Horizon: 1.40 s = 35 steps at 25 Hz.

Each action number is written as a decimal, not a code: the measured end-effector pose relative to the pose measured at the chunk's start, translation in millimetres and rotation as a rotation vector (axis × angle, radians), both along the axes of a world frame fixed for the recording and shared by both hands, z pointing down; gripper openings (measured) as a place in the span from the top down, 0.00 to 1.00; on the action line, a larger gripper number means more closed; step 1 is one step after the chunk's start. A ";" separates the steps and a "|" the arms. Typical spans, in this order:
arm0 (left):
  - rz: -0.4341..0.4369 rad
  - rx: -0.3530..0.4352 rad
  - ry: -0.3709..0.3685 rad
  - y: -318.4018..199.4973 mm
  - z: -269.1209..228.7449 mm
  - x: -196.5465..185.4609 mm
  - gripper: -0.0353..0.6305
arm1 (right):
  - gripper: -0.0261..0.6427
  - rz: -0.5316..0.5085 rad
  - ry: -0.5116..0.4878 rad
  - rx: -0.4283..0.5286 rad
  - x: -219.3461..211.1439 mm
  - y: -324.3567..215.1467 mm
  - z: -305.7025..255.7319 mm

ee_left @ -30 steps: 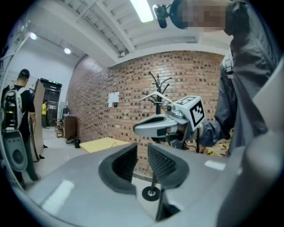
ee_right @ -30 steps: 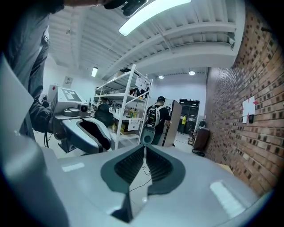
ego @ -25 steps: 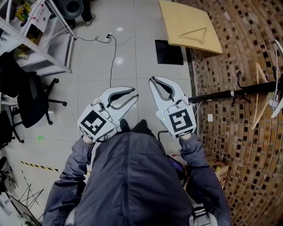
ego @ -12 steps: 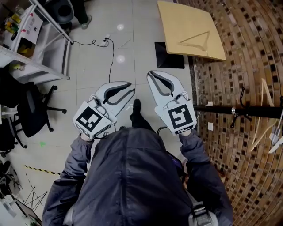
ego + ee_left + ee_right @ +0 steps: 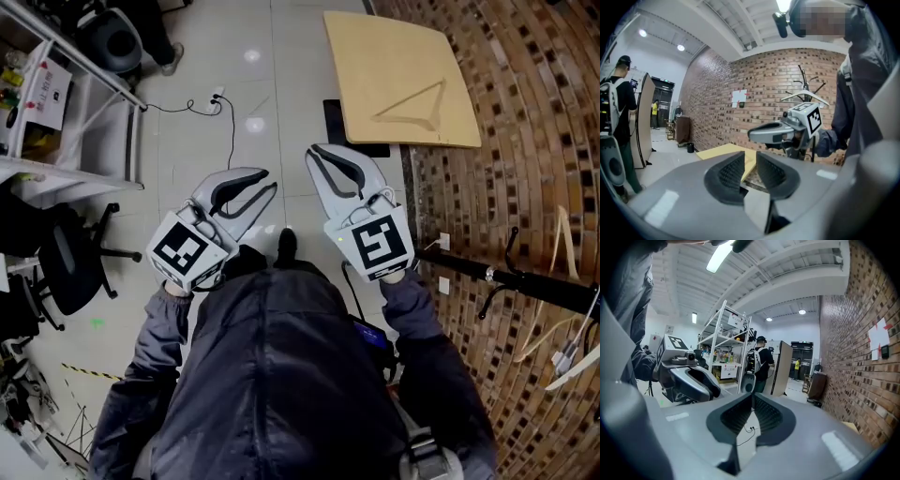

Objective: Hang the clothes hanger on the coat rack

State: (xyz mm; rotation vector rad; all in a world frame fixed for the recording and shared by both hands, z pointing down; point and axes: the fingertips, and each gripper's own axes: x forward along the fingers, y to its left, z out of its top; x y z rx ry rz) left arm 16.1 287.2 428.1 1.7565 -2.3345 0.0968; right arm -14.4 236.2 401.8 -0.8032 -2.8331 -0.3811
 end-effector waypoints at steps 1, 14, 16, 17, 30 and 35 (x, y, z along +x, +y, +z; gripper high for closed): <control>-0.003 -0.002 -0.001 0.2 0.9 -8.7 0.87 | 0.95 -0.003 -0.006 0.003 -8.6 -0.6 -0.1; 0.024 0.021 -0.021 68.8 16.9 -171.1 0.87 | 0.94 0.053 0.024 0.039 -147.2 55.1 24.7; 0.046 0.024 -0.024 83.1 17.4 -200.0 0.87 | 0.94 0.090 0.031 0.037 -173.4 64.9 22.5; 0.062 0.029 -0.018 89.5 18.2 -211.4 0.87 | 0.94 0.104 0.030 0.033 -184.7 69.8 19.9; 0.385 0.020 0.007 16.7 26.5 -333.3 0.87 | 0.94 0.427 0.073 0.005 -280.5 3.1 30.7; 0.562 -0.012 -0.008 -73.3 35.3 -367.1 0.87 | 0.94 0.586 0.051 -0.013 -305.9 -78.0 41.6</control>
